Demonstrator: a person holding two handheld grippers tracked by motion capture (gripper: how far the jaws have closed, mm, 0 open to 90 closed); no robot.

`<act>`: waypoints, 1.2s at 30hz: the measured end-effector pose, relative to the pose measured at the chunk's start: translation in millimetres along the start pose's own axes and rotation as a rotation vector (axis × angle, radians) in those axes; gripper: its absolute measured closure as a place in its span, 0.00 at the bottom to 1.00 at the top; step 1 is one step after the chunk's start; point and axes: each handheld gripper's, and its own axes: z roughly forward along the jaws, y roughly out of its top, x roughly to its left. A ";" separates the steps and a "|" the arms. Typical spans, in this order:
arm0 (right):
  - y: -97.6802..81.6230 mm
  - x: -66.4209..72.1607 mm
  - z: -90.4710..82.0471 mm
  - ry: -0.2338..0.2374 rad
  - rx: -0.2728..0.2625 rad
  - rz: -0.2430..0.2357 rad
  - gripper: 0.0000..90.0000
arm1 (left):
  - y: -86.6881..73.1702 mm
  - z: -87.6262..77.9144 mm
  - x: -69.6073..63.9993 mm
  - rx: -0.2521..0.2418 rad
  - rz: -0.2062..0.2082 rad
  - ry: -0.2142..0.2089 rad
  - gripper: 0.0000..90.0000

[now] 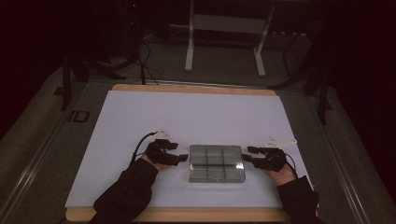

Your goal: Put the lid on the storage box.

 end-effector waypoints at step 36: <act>-10.1 5.7 -13.7 -0.128 0.017 -0.063 0.16 | -27.8 -27.8 2.4 -0.008 0.073 -0.007 0.04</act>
